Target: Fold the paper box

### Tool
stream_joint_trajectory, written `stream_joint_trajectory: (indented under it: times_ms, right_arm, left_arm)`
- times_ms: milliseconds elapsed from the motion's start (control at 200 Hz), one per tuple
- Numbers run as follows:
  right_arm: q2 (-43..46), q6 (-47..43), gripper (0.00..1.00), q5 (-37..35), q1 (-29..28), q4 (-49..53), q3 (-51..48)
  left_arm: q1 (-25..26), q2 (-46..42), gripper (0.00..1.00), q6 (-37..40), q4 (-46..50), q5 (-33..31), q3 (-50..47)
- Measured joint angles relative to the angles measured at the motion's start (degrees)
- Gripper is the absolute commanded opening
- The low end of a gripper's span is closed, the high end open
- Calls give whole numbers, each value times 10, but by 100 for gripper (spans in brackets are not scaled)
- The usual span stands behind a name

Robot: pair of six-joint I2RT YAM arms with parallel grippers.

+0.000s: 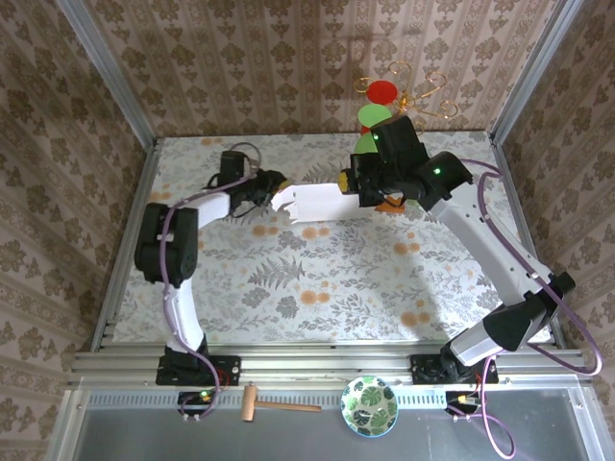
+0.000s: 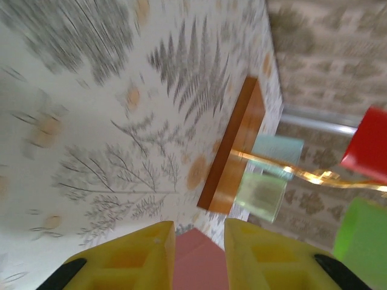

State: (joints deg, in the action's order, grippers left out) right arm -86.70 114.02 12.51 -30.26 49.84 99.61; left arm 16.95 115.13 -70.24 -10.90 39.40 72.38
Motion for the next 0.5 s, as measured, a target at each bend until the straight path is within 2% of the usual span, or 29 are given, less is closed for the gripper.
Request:
stream_joint_trajectory:
  times_ms: [195, 500]
  right_arm:
    - [8, -6, 0, -1, 6, -28, -23]
    - [-2, -59, 0, -4, 14, -149, -63]
  left_arm:
    - [59, 18, 26, -20, -72, 48, -47]
    - [50, -22, 26, -86, -231, 74, -212]
